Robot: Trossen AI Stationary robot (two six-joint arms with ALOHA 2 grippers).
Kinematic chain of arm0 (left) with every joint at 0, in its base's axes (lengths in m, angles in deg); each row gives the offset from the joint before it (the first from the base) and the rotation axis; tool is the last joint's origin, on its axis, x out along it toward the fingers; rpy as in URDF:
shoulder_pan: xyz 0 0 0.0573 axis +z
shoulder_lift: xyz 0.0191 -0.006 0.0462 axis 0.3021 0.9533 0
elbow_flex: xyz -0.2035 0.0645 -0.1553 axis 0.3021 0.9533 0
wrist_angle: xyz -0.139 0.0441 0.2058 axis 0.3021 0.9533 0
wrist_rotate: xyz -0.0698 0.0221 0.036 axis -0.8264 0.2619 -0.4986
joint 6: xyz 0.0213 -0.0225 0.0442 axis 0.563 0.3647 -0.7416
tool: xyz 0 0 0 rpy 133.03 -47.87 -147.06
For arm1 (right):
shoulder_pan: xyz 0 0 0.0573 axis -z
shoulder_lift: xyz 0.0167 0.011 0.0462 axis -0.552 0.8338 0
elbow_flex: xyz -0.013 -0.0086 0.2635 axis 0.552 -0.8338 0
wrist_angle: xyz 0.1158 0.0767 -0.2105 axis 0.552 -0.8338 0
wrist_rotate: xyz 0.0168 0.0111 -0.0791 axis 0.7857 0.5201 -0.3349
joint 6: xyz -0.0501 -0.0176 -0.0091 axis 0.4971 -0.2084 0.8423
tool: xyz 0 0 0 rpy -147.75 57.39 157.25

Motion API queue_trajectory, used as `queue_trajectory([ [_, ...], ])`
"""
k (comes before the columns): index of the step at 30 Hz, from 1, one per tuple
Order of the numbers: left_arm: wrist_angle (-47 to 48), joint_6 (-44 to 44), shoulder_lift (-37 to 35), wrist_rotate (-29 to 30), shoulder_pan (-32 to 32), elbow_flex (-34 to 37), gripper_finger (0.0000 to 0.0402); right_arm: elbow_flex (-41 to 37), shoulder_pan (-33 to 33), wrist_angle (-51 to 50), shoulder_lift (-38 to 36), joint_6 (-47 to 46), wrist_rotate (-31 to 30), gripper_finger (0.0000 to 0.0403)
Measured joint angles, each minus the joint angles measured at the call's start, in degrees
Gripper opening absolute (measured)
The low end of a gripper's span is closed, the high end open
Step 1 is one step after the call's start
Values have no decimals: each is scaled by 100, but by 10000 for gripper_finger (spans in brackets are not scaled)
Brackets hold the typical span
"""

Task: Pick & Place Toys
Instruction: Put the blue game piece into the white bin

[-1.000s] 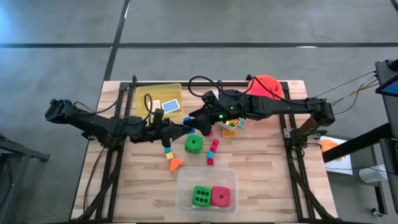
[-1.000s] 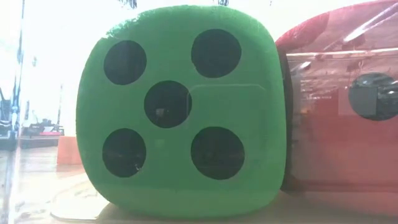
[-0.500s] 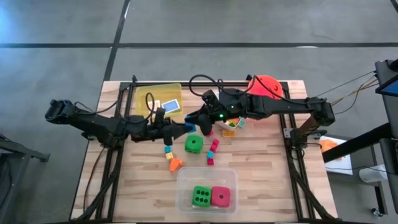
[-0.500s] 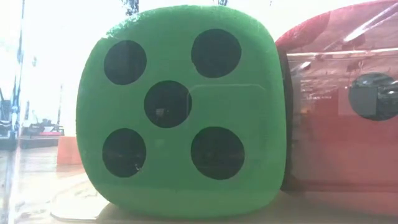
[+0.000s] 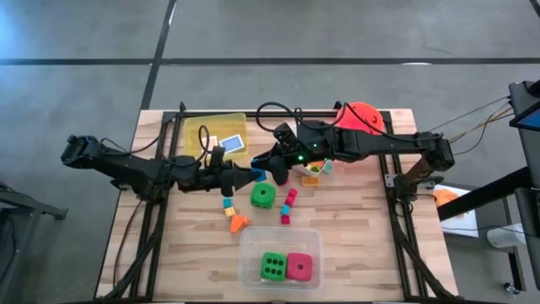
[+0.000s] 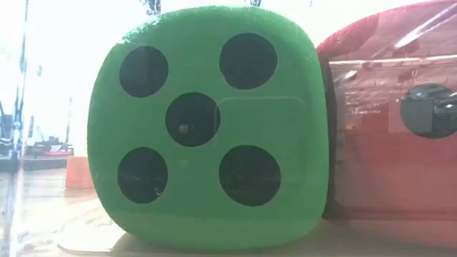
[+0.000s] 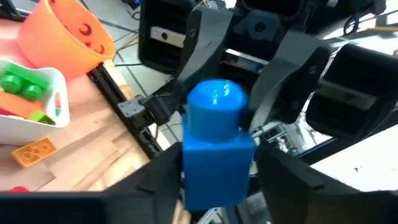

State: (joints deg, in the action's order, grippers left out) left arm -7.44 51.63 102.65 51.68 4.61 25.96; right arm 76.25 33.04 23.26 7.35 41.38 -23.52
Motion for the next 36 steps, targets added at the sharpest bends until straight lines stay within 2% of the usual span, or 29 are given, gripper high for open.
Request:
queue_trajectory([
  [8,-27,126,-9,-110,0,-2,302,-7,0,4,0,64,28,102],
  [16,7,240,-9,-154,0,-2,369,-7,0,31,-3,83,49,102],
  [21,44,341,-9,-182,-4,-2,389,-7,0,30,-48,148,47,102],
  [26,226,384,-9,-283,-4,-2,392,-7,46,-183,-214,311,27,102],
  [36,900,722,-17,-658,-4,-2,392,-7,517,-1264,-531,828,-39,103],
])
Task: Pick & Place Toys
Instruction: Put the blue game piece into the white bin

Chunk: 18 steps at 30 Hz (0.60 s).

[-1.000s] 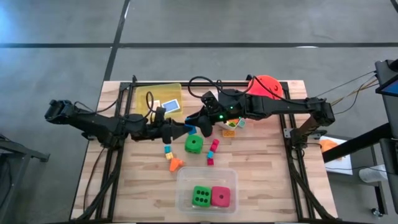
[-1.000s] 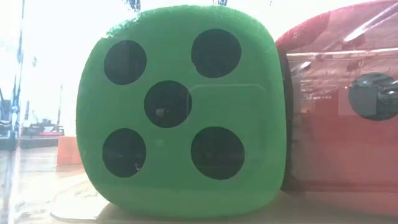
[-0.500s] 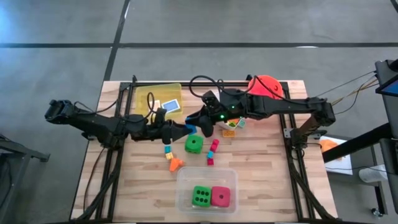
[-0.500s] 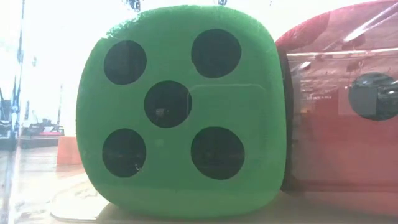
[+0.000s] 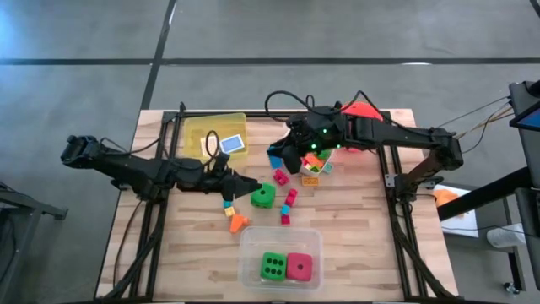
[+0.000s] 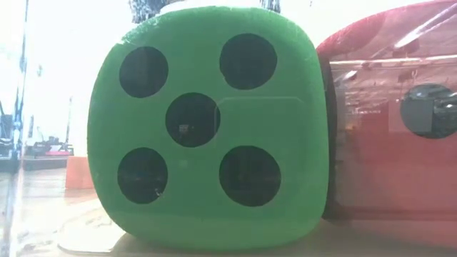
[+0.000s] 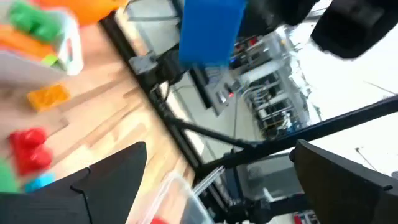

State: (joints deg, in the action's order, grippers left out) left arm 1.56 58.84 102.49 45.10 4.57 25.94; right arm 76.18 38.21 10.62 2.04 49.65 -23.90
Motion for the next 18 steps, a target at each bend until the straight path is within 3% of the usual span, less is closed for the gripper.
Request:
queue_trajectory([
  [11,1145,761,-134,-78,-2,2,393,-210,989,-2053,-24,594,-666,103],
  [15,1149,804,-154,-153,-2,2,393,-670,1405,-2221,3,594,-659,103],
  [18,1149,807,-161,-153,-2,2,393,-1089,1743,-2197,45,588,-305,103],
])
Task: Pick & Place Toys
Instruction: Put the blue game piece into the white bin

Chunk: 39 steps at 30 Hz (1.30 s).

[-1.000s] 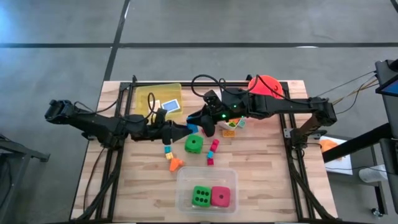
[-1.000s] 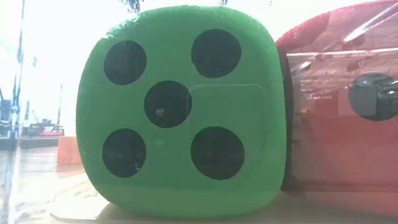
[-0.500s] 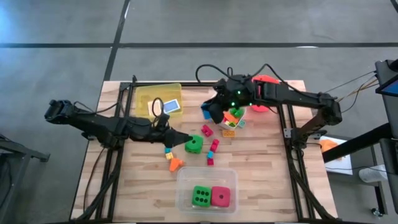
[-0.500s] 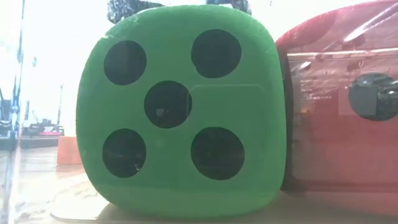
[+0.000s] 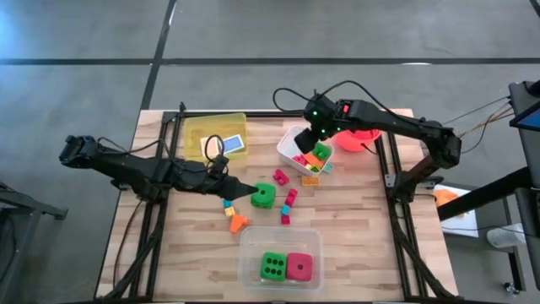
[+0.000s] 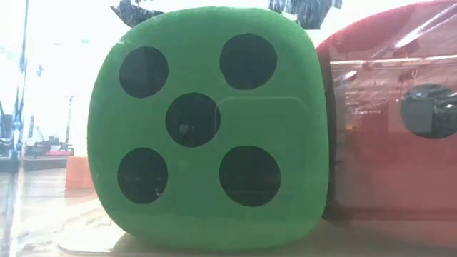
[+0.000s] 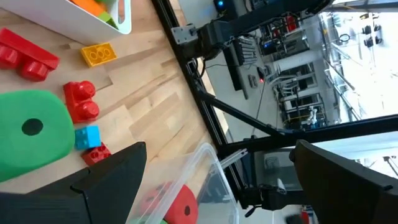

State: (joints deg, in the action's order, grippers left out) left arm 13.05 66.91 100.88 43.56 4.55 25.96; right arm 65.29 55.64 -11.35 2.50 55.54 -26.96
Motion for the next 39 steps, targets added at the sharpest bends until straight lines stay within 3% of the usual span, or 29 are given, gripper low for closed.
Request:
queue_trajectory([
  [10,-15,67,-4,-2,0,0,393,-1185,246,654,300,136,34,103],
  [17,-15,170,-4,-2,0,2,393,-1424,226,764,527,236,-272,103],
  [39,-12,216,-4,-4,-2,9,393,-1941,135,1230,529,645,-231,103],
])
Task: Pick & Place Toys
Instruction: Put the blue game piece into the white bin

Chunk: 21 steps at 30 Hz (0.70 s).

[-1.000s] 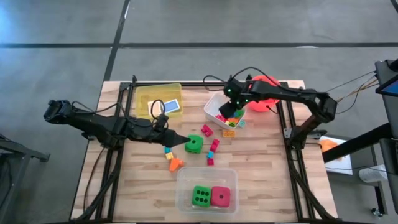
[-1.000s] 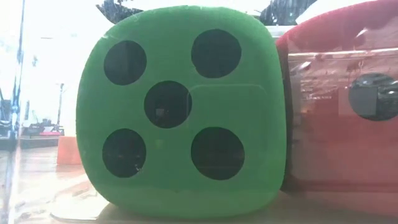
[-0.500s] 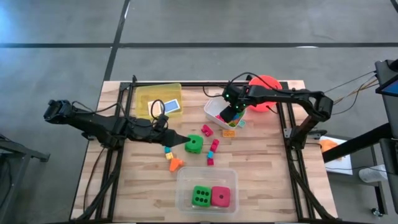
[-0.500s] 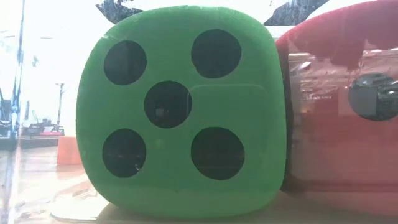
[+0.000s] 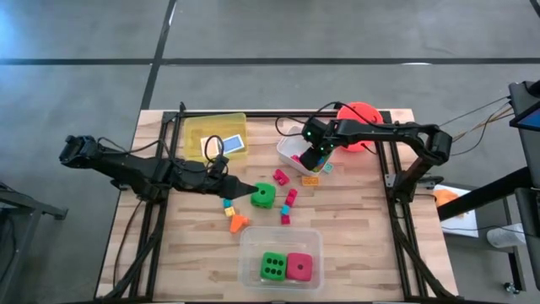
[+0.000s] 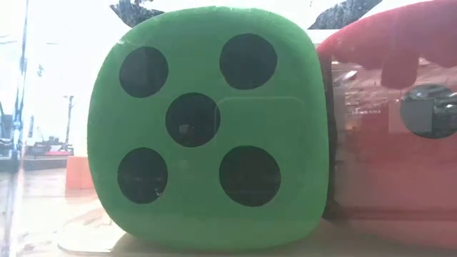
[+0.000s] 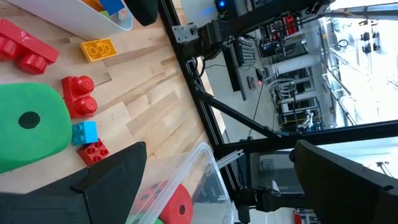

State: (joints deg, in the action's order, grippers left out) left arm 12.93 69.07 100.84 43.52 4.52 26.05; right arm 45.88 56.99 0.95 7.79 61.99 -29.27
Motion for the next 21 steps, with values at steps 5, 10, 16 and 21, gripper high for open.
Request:
queue_trajectory([
  [5,0,15,0,0,0,0,393,-4,0,17,0,24,134,103],
  [10,1,59,2,0,0,0,393,-4,-39,23,0,85,158,103],
  [16,1,61,2,0,0,0,393,-6,-37,24,0,64,158,104],
  [21,1,61,2,0,0,0,392,-6,-37,26,0,65,159,137],
])
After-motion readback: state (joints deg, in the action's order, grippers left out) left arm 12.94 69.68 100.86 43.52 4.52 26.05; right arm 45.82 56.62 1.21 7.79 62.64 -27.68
